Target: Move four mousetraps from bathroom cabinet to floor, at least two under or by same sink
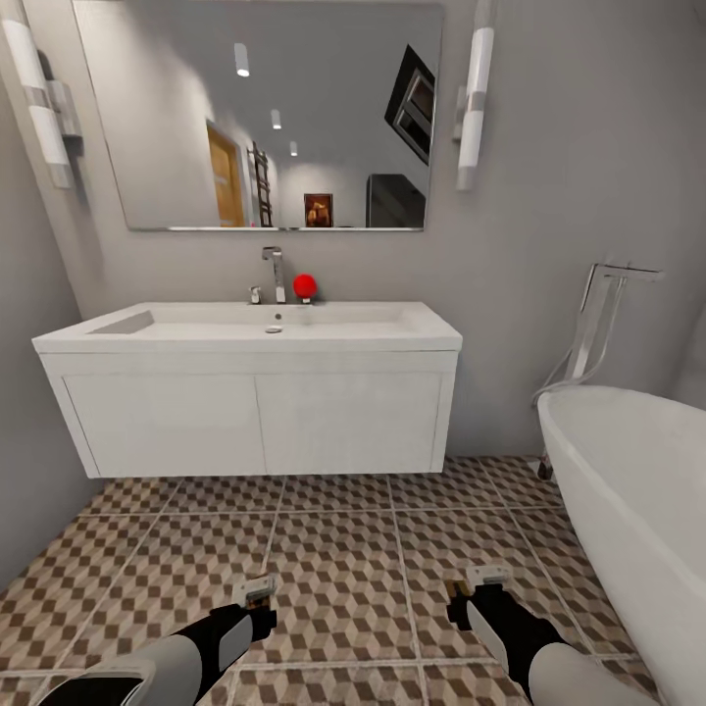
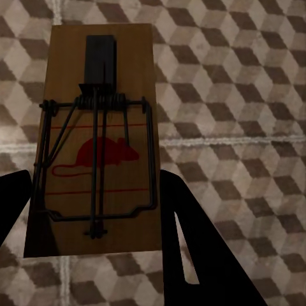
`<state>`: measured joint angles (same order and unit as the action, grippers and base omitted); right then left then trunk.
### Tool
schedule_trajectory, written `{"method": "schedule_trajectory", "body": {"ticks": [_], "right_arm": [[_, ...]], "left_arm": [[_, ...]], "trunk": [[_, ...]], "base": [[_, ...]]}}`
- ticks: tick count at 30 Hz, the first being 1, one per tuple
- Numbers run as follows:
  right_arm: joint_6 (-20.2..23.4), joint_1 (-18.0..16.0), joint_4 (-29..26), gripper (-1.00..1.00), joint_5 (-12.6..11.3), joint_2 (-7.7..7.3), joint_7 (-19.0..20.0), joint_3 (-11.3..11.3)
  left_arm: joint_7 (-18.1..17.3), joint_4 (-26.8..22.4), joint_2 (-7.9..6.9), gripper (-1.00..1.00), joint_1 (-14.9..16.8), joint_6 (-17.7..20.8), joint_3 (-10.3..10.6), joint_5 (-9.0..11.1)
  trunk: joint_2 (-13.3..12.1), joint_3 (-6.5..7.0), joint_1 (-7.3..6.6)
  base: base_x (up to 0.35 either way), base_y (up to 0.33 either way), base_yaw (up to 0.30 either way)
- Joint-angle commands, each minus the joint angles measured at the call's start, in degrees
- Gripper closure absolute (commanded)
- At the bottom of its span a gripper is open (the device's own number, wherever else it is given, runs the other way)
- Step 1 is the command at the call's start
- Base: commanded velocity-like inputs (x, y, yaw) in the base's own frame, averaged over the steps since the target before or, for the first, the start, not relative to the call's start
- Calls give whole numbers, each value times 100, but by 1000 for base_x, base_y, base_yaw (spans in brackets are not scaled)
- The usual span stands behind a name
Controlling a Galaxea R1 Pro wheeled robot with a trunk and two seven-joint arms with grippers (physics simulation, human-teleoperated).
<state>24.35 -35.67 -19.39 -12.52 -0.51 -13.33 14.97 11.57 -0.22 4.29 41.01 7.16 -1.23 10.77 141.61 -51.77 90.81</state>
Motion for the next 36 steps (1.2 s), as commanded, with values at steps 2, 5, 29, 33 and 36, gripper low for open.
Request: {"method": "schedule_trajectory", "body": {"ticks": [2,5,29,33,36], "right_arm": [[22,-2,-12,100,-73,-4,-46,51],[24,-2,-21,100,-68,9,-46,65],[-104,-2,-485,100,-53,420,-74,42],[-105,-3,-473,100,-63,434,-77,46],[-105,-5,-446,100,-65,433,-80,47]], "left_arm": [[30,-4,2,100,3,-1,-9,22],[30,-4,3,100,3,-21,-16,13],[34,-877,-79,100,3,97,-17,-11],[34,-876,-78,100,3,94,-48,-5],[31,-873,-79,100,3,93,-40,-2]], "trunk": [[3,-6,-1],[3,-6,-1],[3,-6,-1],[3,-6,-1],[3,-6,-1]], "base": [[0,0,0],[0,0,0],[0,0,0],[59,0,0],[237,0,0]]}}
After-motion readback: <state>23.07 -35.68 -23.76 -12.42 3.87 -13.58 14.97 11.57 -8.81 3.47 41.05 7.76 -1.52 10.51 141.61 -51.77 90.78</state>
